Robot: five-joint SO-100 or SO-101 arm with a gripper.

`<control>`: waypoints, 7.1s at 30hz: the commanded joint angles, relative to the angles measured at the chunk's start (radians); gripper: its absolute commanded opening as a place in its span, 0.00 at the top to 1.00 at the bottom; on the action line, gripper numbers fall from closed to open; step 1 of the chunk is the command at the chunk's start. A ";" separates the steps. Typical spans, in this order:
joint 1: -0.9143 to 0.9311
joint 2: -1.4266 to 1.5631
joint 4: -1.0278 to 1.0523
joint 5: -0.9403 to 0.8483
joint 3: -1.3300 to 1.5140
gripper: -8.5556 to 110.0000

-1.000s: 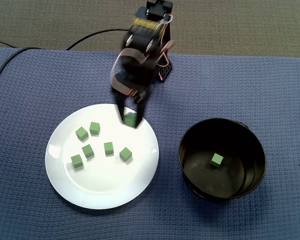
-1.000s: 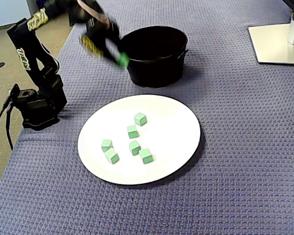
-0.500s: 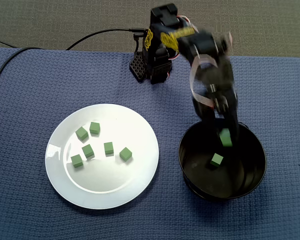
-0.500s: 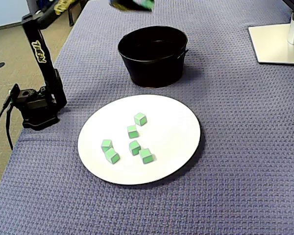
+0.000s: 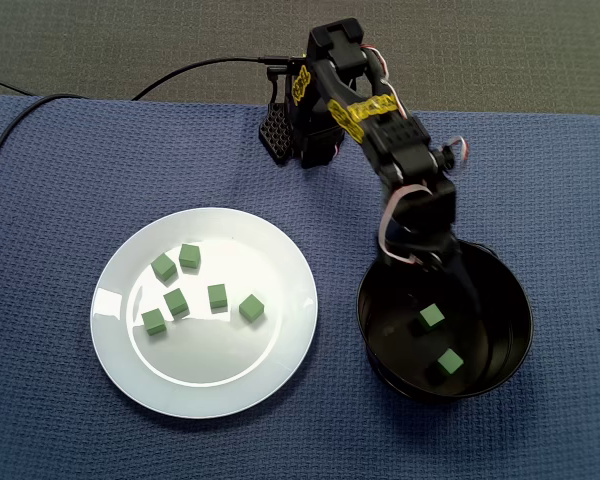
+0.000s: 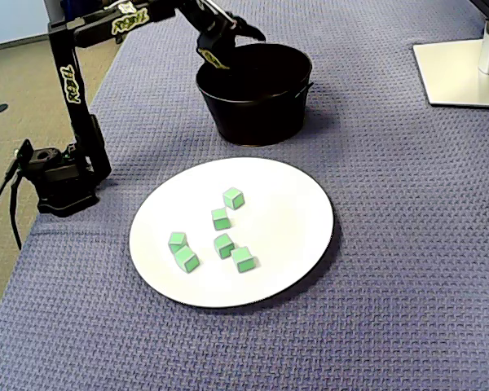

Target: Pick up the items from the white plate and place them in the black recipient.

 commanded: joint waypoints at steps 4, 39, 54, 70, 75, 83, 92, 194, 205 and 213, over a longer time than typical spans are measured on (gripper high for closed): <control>0.430 0.104 0.321 -0.098 -0.334 0.63; 0.693 -0.173 -0.044 -0.538 0.288 0.69; 0.680 -0.192 -0.175 -0.545 0.368 0.72; 0.680 -0.166 -0.244 -0.538 0.420 0.93; 0.690 -0.071 -0.114 -0.453 0.310 0.93; 0.624 0.287 0.166 -0.078 -0.227 0.93; 0.018 0.380 0.084 0.272 -0.457 0.93; 0.884 -0.293 0.083 -0.156 0.051 0.93; 0.884 0.006 0.353 -0.040 -0.344 0.93; 0.546 0.314 0.121 0.371 -0.439 0.93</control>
